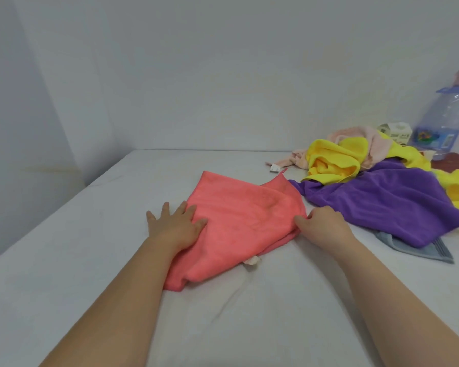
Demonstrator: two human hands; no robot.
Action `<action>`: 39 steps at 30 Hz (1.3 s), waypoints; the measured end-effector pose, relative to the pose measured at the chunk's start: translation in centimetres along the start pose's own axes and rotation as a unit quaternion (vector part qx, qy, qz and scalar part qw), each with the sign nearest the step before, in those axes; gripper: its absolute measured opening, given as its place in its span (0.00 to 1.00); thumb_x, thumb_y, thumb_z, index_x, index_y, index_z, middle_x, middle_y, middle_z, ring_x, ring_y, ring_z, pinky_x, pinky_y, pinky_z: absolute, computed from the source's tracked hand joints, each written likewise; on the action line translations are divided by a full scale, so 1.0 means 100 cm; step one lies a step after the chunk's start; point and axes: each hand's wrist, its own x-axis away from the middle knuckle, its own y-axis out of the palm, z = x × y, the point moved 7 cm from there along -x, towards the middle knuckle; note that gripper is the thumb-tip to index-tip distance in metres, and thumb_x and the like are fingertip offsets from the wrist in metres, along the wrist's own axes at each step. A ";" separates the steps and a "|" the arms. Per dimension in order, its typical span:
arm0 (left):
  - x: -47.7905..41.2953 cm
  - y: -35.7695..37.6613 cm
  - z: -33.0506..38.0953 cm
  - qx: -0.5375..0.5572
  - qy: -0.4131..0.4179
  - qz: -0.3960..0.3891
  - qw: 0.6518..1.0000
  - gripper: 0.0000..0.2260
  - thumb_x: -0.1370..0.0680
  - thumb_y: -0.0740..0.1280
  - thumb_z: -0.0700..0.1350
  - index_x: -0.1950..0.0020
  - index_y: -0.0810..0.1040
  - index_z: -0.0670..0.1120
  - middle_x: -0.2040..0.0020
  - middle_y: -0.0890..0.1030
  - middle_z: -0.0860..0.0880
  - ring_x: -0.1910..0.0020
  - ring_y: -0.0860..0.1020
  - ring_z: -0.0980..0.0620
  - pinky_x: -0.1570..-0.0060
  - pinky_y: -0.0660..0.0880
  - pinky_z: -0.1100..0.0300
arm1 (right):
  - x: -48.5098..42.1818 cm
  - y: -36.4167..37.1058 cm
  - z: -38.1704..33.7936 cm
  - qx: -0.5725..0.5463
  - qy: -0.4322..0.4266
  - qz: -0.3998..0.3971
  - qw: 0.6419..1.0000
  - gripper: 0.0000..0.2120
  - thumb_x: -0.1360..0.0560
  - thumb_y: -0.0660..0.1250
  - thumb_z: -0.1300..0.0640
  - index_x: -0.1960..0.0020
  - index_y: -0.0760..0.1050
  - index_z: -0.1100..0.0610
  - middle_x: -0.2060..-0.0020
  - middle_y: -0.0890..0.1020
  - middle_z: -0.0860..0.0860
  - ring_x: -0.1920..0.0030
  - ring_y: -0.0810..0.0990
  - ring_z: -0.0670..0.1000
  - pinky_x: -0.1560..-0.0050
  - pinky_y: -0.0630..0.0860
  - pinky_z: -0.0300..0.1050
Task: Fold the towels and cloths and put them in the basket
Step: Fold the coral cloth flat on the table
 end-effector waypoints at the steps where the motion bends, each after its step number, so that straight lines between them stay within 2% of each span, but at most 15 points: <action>1: -0.001 0.000 -0.003 0.000 -0.010 0.003 1.000 0.28 0.20 0.42 0.63 0.22 0.47 0.56 0.22 0.46 0.55 0.23 0.41 0.44 0.30 0.40 0.35 | 0.000 -0.001 0.001 0.030 -0.004 0.003 1.000 0.22 0.25 0.59 0.42 0.52 0.79 0.60 0.47 0.77 0.59 0.44 0.73 0.62 0.46 0.70 0.50; 6: 0.002 -0.015 0.006 -0.006 0.052 0.085 0.995 0.23 0.18 0.45 0.56 0.24 0.58 0.52 0.21 0.46 0.53 0.24 0.38 0.44 0.29 0.41 0.37 | 0.005 0.009 -0.014 -0.020 -0.061 -0.031 0.997 0.13 0.27 0.65 0.48 0.68 0.72 0.51 0.58 0.79 0.54 0.48 0.76 0.59 0.48 0.72 0.49; 10: 0.013 -0.019 0.043 0.088 0.185 0.095 0.974 0.22 0.17 0.47 0.55 0.23 0.53 0.55 0.22 0.48 0.55 0.23 0.40 0.50 0.26 0.41 0.46 | 0.007 -0.005 -0.017 -0.217 -0.053 0.076 0.972 0.11 0.22 0.60 0.57 0.63 0.68 0.56 0.63 0.76 0.53 0.59 0.75 0.55 0.59 0.67 0.45; 12: 0.017 -0.003 0.057 0.061 0.212 0.037 0.975 0.24 0.18 0.47 0.57 0.22 0.49 0.56 0.22 0.46 0.55 0.23 0.41 0.51 0.25 0.41 0.47 | 0.005 -0.005 -0.008 -0.404 0.020 0.070 0.912 0.08 0.21 0.56 0.60 0.57 0.70 0.60 0.58 0.79 0.59 0.57 0.79 0.57 0.57 0.75 0.47; 15: 0.012 0.010 0.054 0.013 0.177 -0.002 0.984 0.25 0.19 0.44 0.61 0.23 0.46 0.58 0.22 0.44 0.55 0.23 0.42 0.50 0.26 0.41 0.44 | 0.012 0.011 -0.014 -0.647 0.118 -0.055 0.751 0.11 0.22 0.52 0.64 0.55 0.72 0.64 0.59 0.79 0.62 0.62 0.80 0.59 0.64 0.82 0.54; 17: 0.009 0.009 0.048 0.007 0.149 -0.002 0.989 0.26 0.20 0.43 0.62 0.23 0.46 0.59 0.22 0.43 0.56 0.23 0.42 0.50 0.27 0.40 0.42 | 0.019 0.010 -0.023 -0.674 0.119 -0.112 0.720 0.11 0.21 0.52 0.64 0.54 0.73 0.63 0.60 0.79 0.62 0.61 0.79 0.59 0.57 0.80 0.56; 20: 0.009 0.007 0.046 0.004 0.138 0.002 0.990 0.26 0.20 0.43 0.62 0.23 0.46 0.59 0.22 0.44 0.56 0.23 0.43 0.51 0.27 0.40 0.42 | 0.024 0.010 -0.033 -0.649 0.077 -0.163 0.739 0.08 0.22 0.56 0.65 0.48 0.74 0.63 0.58 0.80 0.60 0.59 0.80 0.57 0.54 0.79 0.52; 22: 0.009 0.008 0.046 0.009 0.137 0.007 0.991 0.25 0.19 0.43 0.62 0.23 0.46 0.59 0.22 0.44 0.56 0.23 0.43 0.51 0.27 0.40 0.41 | 0.025 0.013 -0.036 -0.581 0.044 -0.169 0.795 0.11 0.24 0.59 0.68 0.44 0.75 0.67 0.54 0.81 0.62 0.58 0.81 0.56 0.56 0.81 0.48; 24: 0.008 0.008 0.045 0.012 0.131 0.009 0.991 0.25 0.19 0.43 0.62 0.23 0.46 0.58 0.22 0.44 0.56 0.23 0.43 0.51 0.27 0.40 0.41 | 0.024 0.013 -0.032 -0.531 0.038 -0.125 0.837 0.10 0.24 0.59 0.69 0.44 0.74 0.69 0.50 0.81 0.65 0.56 0.81 0.57 0.54 0.80 0.51; 27: 0.006 0.008 0.042 0.010 0.111 0.002 0.994 0.26 0.20 0.43 0.62 0.23 0.46 0.59 0.22 0.43 0.56 0.23 0.43 0.51 0.28 0.41 0.39 | 0.014 0.005 -0.016 -0.582 0.079 -0.031 0.808 0.10 0.23 0.57 0.67 0.49 0.76 0.63 0.59 0.81 0.60 0.60 0.79 0.55 0.60 0.79 0.49; 29: 0.006 0.008 0.041 0.007 0.097 -0.007 0.995 0.26 0.20 0.43 0.62 0.23 0.45 0.59 0.22 0.43 0.56 0.23 0.43 0.52 0.29 0.42 0.37 | 0.005 -0.006 0.003 -0.538 0.092 0.034 0.838 0.11 0.23 0.58 0.65 0.47 0.77 0.66 0.62 0.79 0.56 0.59 0.76 0.54 0.58 0.75 0.49; 32: 0.006 0.009 0.040 0.007 0.089 -0.013 0.996 0.26 0.20 0.43 0.63 0.23 0.45 0.59 0.22 0.43 0.56 0.23 0.43 0.51 0.29 0.44 0.36 | 0.000 -0.021 0.014 -0.170 0.049 -0.020 0.984 0.11 0.23 0.60 0.61 0.45 0.77 0.66 0.54 0.80 0.58 0.50 0.78 0.56 0.53 0.71 0.45; 33: 0.007 0.008 0.040 0.008 0.089 -0.013 0.996 0.26 0.20 0.43 0.63 0.23 0.45 0.59 0.22 0.43 0.55 0.23 0.44 0.51 0.29 0.44 0.36 | 0.005 -0.023 0.018 -0.028 0.044 -0.046 0.998 0.11 0.22 0.60 0.60 0.46 0.77 0.64 0.51 0.80 0.58 0.48 0.79 0.57 0.52 0.71 0.44; 35: 0.009 0.008 0.039 0.007 0.092 -0.008 0.996 0.27 0.20 0.44 0.64 0.23 0.46 0.58 0.22 0.45 0.55 0.23 0.45 0.51 0.30 0.45 0.35 | 0.012 -0.037 0.018 0.078 0.039 -0.034 0.996 0.08 0.22 0.60 0.60 0.49 0.76 0.63 0.53 0.81 0.57 0.48 0.80 0.58 0.55 0.70 0.44; 39: 0.010 0.001 0.041 0.006 0.110 0.038 0.993 0.27 0.21 0.46 0.64 0.23 0.50 0.57 0.21 0.47 0.54 0.23 0.45 0.49 0.30 0.43 0.36 | 0.021 -0.056 -0.015 -0.007 -0.081 0.163 0.983 0.15 0.22 0.55 0.58 0.36 0.67 0.58 0.44 0.77 0.59 0.44 0.76 0.61 0.53 0.70 0.50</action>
